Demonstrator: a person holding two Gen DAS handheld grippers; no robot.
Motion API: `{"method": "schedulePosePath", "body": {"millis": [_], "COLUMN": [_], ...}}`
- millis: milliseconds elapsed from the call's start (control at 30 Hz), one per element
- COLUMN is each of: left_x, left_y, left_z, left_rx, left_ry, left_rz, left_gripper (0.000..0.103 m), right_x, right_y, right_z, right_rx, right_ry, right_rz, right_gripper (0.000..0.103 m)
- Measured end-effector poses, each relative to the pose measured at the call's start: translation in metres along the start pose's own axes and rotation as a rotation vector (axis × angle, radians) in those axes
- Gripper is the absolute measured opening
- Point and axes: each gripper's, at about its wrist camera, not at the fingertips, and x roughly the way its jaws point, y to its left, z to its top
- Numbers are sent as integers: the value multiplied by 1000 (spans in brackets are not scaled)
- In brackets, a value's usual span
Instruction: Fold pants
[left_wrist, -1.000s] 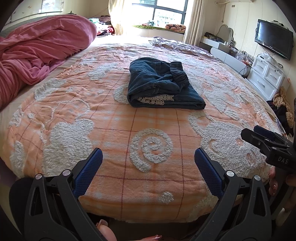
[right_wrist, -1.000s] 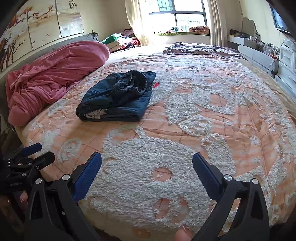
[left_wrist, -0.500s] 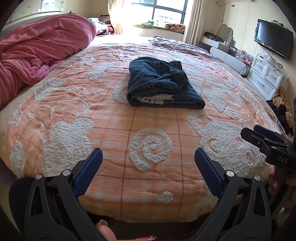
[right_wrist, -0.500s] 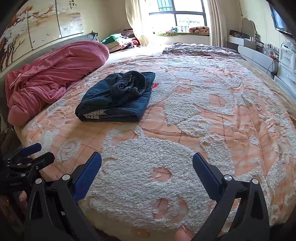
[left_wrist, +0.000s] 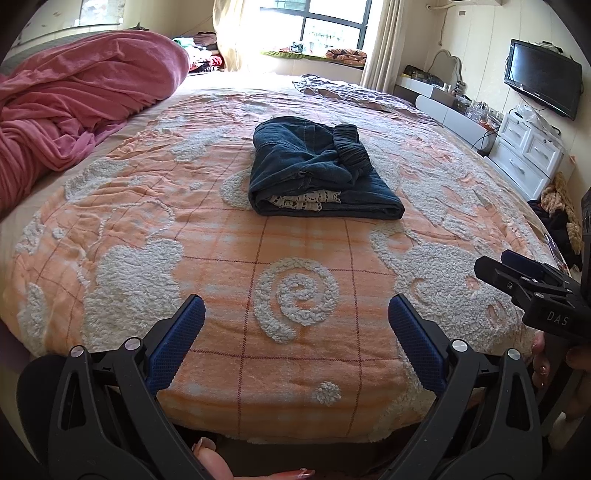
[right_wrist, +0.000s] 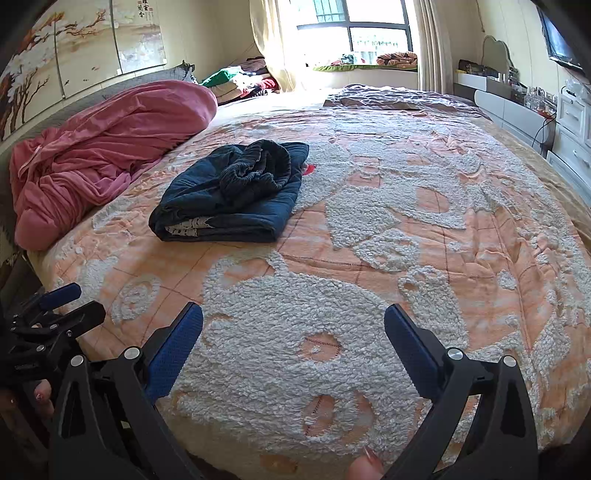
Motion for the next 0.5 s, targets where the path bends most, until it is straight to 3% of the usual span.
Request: {"method": "schedulePosePath", "body": {"millis": [500], "left_x": [5], "left_y": [5], "left_z": [8], "left_rx": [4], "left_ry": [19], "left_rz": [49], "left_gripper": [93], "right_x": [-3], "right_y": [-20], "right_z": [8], "right_rx": [38], "right_ry": [4], "right_rz": [-55], "right_gripper": [98]}}
